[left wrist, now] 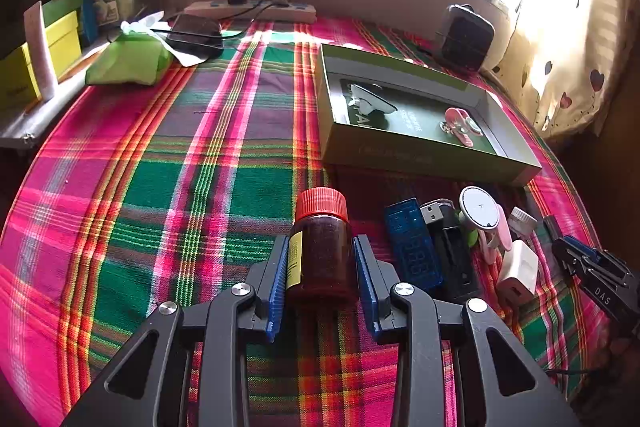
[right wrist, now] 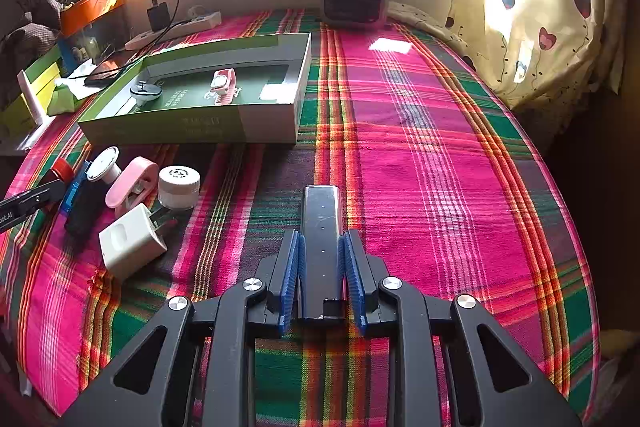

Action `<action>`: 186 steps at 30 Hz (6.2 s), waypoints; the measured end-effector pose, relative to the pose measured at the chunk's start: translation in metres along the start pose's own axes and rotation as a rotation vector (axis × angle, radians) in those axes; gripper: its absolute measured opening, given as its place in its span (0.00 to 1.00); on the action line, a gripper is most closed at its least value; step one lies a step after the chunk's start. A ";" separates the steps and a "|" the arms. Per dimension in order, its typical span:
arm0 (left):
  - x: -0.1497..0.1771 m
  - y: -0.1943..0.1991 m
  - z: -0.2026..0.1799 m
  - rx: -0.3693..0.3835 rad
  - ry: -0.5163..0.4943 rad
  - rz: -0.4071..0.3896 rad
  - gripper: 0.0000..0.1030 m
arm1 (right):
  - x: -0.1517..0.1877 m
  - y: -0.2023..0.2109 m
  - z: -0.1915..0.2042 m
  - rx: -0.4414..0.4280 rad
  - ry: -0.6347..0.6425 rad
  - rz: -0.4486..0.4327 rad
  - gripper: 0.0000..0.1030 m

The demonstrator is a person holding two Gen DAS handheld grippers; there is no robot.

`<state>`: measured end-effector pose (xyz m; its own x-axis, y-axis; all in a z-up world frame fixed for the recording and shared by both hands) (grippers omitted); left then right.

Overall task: Organize rigid objects
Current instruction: 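Carry the red-capped jar in the left tool while the right tool carries the grey bar to the tray, then lower and open the left tool in the tray while the right tool releases the grey bar, then withdraw both open tools from the tray toward the remaining objects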

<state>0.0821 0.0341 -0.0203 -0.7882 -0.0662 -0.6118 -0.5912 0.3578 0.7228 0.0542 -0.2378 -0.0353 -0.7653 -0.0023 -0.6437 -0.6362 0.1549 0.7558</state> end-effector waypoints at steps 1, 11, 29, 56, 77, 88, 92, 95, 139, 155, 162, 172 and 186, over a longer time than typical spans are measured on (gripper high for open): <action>0.000 0.000 0.000 0.000 0.000 0.000 0.30 | 0.000 0.000 0.000 0.000 0.000 0.000 0.24; 0.000 0.001 0.003 -0.010 0.003 -0.003 0.30 | -0.001 0.000 -0.001 -0.007 -0.006 0.001 0.24; -0.013 0.014 -0.002 -0.013 -0.017 -0.043 0.30 | -0.011 0.010 0.001 -0.027 -0.013 -0.034 0.24; -0.082 0.005 -0.032 0.065 -0.085 -0.083 0.30 | -0.078 0.009 0.013 -0.101 0.017 -0.084 0.24; -0.123 -0.071 -0.077 0.161 -0.166 0.036 0.30 | -0.128 -0.050 0.038 -0.127 0.059 -0.010 0.24; -0.124 -0.114 -0.081 0.151 -0.174 0.121 0.30 | -0.141 -0.079 0.053 -0.132 0.088 0.036 0.24; -0.125 -0.120 -0.081 0.148 -0.181 0.129 0.30 | -0.142 -0.086 0.056 -0.132 0.096 0.045 0.24; -0.126 -0.121 -0.082 0.134 -0.193 0.128 0.30 | -0.142 -0.092 0.057 -0.129 0.097 0.057 0.24; -0.124 -0.132 -0.082 0.108 -0.180 0.139 0.33 | -0.141 -0.096 0.063 -0.130 0.087 0.039 0.24; -0.116 -0.098 -0.088 0.099 -0.188 0.084 0.36 | -0.136 -0.072 0.055 -0.130 0.057 -0.001 0.24; -0.107 -0.074 -0.085 0.084 -0.181 0.047 0.36 | -0.127 -0.052 0.052 -0.129 0.045 -0.030 0.24; -0.086 -0.042 -0.084 0.073 -0.178 0.007 0.37 | -0.110 -0.022 0.048 -0.139 0.032 -0.068 0.25; -0.054 -0.011 -0.084 0.073 -0.172 -0.015 0.37 | -0.080 0.006 0.045 -0.146 0.011 -0.087 0.30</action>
<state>0.1168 -0.0443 0.0313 -0.7347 0.0853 -0.6730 -0.5839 0.4255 0.6914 0.1161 -0.1927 0.0155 -0.7072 -0.0201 -0.7067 -0.7070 0.0086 0.7072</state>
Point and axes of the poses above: each gripper's, at about its wrist camera, not at the fingertips, and y roughly against the way its jaws point, z to its left, x to its underside, the point moved 3 cm from there along -y, roughly the way its jaws point, and after that the axes turned 10 degrees about x, right-handed, at the moved point
